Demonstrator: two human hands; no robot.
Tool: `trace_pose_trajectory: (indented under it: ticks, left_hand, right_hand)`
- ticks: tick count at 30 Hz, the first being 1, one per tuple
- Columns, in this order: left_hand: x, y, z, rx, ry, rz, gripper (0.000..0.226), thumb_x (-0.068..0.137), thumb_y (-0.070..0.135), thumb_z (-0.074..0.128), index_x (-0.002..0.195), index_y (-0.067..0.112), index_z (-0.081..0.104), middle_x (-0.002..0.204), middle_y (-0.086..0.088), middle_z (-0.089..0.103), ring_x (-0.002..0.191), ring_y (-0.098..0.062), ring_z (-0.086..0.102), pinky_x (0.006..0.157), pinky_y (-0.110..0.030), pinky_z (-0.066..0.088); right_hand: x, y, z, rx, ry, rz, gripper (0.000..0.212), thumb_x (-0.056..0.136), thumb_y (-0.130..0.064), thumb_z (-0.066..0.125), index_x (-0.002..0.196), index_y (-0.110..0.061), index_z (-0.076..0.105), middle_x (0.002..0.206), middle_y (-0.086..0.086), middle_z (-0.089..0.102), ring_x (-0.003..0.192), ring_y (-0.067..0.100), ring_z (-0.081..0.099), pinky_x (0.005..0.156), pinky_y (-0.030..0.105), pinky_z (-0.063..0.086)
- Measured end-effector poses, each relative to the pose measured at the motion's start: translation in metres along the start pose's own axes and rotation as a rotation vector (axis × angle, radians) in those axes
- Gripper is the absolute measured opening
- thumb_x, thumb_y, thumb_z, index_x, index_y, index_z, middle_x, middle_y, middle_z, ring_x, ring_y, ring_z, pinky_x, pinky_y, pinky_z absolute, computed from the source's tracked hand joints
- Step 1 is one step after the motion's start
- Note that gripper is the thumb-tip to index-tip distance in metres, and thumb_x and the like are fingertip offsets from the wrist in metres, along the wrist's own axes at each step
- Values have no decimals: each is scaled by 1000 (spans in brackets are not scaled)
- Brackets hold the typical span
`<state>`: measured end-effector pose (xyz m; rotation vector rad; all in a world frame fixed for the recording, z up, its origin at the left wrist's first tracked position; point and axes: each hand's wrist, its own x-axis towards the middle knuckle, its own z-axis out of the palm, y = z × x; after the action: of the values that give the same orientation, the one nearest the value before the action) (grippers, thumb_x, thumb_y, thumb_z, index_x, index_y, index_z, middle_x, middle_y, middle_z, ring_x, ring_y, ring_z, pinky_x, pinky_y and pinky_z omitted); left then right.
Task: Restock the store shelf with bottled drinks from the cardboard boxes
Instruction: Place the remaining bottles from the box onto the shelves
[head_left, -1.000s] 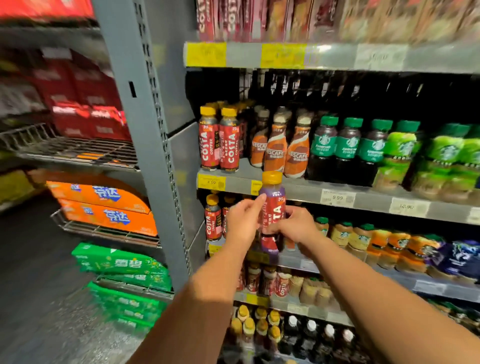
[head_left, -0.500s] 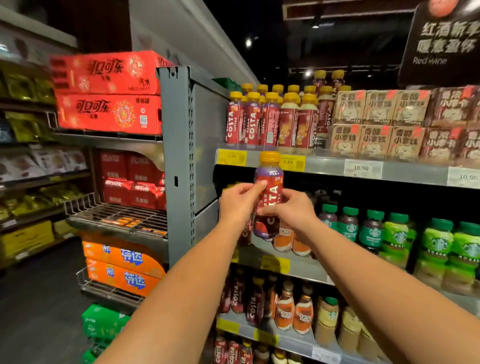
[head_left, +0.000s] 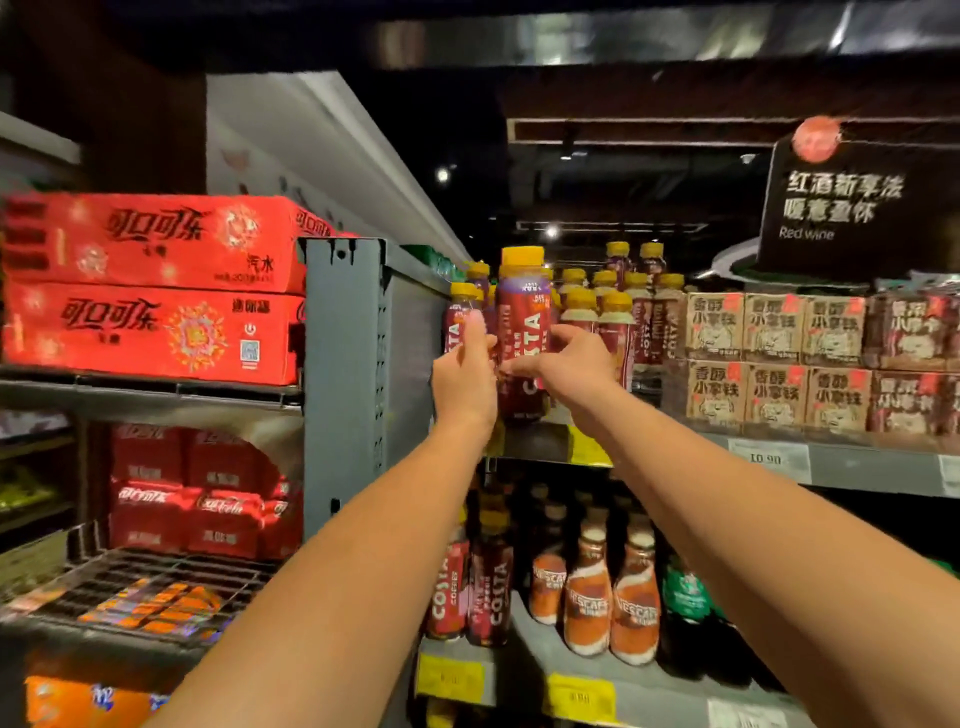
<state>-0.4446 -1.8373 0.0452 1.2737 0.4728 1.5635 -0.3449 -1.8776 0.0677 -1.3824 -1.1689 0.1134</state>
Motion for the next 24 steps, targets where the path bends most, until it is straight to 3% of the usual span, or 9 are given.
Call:
trace_pose_trajectory:
  ticks: [2,5,9,12,15,17,20,24]
  left_hand:
    - [13,-4,0,25,-6,-4,42,94,57,39,85,25,64,98,-2,70,98,-20,65,92,-41,51]
    - [28,-11,-1,23,-6,-42,52,93,61,35,105,21,65,105,-2,68,99,-18,64,86,-35,50]
    - [43,-21,-2,58,-17,-113,67,91,65,31,131,15,53,119,-3,62,107,-19,59,93,-38,48]
    - [48,-30,-4,62,14,-171,67,91,66,30,131,16,51,121,-5,59,110,-21,56,97,-42,46]
    - [51,-36,-3,102,52,-150,64,93,63,28,128,16,53,119,-5,59,107,-18,54,89,-31,42]
    - [52,-35,-2,115,76,-143,63,94,62,27,125,16,55,117,-5,60,107,-19,54,88,-31,42]
    - [54,-33,-2,174,86,-130,63,94,62,25,122,16,57,118,-8,60,113,-24,54,99,-42,44]
    - [55,-32,-3,220,104,-103,60,96,59,25,119,15,58,118,-9,61,112,-25,55,99,-44,45]
  right_hand:
    - [12,0,11,6,35,-4,43,60,-24,87,96,-21,64,91,-4,69,87,17,65,72,34,55]
    - [28,6,30,22,41,26,48,64,-22,85,108,-17,66,97,0,70,91,18,65,84,41,55]
    - [47,15,48,44,67,58,45,69,-22,82,110,-16,62,101,2,68,94,20,64,85,42,54]
    - [52,22,62,14,61,73,42,70,-16,81,107,-18,60,100,3,67,93,20,62,78,34,53]
    - [56,29,71,-24,19,72,38,75,-18,77,110,-13,60,101,5,66,86,17,60,62,24,46]
    - [59,28,74,-22,-27,97,39,78,-19,75,113,-11,60,102,6,65,84,16,60,59,22,44]
    - [61,29,73,-21,-73,122,28,80,-17,71,107,-12,64,99,7,67,89,20,62,70,30,51]
    - [63,33,71,7,-135,131,28,82,-6,62,110,-11,63,105,10,67,98,27,63,86,39,52]
